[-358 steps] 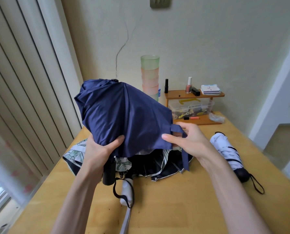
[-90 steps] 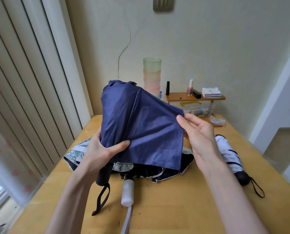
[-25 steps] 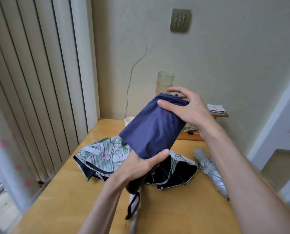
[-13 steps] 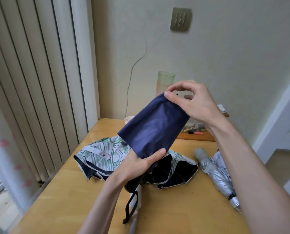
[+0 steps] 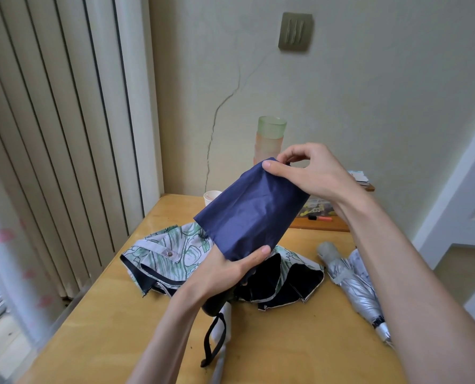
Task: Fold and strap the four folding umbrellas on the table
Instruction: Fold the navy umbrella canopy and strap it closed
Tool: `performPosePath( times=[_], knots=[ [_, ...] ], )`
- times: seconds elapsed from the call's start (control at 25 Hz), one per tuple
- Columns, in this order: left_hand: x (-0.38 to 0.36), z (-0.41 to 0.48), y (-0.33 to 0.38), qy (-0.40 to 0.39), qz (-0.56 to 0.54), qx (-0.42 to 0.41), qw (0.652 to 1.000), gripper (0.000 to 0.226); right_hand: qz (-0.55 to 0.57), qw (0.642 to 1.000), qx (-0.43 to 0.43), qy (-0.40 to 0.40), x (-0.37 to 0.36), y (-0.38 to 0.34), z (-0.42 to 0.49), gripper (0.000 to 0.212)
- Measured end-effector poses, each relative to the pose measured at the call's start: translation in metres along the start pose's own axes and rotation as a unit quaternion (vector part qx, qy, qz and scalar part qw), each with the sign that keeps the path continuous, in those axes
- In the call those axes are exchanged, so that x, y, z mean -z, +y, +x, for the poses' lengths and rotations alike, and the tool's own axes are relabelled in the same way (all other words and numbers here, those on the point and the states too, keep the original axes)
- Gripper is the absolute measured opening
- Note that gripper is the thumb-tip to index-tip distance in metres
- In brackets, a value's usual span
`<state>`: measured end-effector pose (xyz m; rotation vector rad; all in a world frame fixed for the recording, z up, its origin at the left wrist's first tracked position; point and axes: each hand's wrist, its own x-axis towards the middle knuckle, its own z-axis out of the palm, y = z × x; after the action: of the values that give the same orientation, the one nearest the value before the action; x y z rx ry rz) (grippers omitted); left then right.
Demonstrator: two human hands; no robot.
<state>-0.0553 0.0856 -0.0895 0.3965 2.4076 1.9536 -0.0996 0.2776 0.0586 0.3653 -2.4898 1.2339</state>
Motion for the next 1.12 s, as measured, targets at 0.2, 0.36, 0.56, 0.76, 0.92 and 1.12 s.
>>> performPosePath(
  times=[0.2,0.36,0.56,0.76,0.92,1.12],
  knots=[
    [-0.001,0.001,-0.002,0.013,0.03,-0.02,0.999,0.028,0.027,0.999,-0.023,-0.031,-0.004,-0.006,0.004,0.032],
    [-0.001,-0.001,0.001,0.003,0.037,-0.015,0.999,0.031,0.051,0.998,-0.03,0.022,-0.007,-0.006,0.01,0.028],
    [-0.007,-0.004,0.002,-0.023,0.051,-0.037,0.998,0.034,0.081,0.992,-0.01,0.093,-0.025,0.001,0.015,0.027],
    [-0.01,-0.006,0.007,-0.049,0.038,-0.029,0.998,0.048,-0.053,0.99,0.028,0.126,-0.024,0.0,0.017,0.02],
    [-0.01,-0.011,0.016,-0.047,-0.065,-0.006,0.997,0.045,0.015,0.998,0.04,0.051,-0.009,0.002,0.014,0.038],
    [-0.004,-0.011,0.018,-0.05,-0.222,0.078,0.971,0.046,0.074,0.995,-0.043,-0.056,0.006,0.022,-0.004,0.055]
  ],
)
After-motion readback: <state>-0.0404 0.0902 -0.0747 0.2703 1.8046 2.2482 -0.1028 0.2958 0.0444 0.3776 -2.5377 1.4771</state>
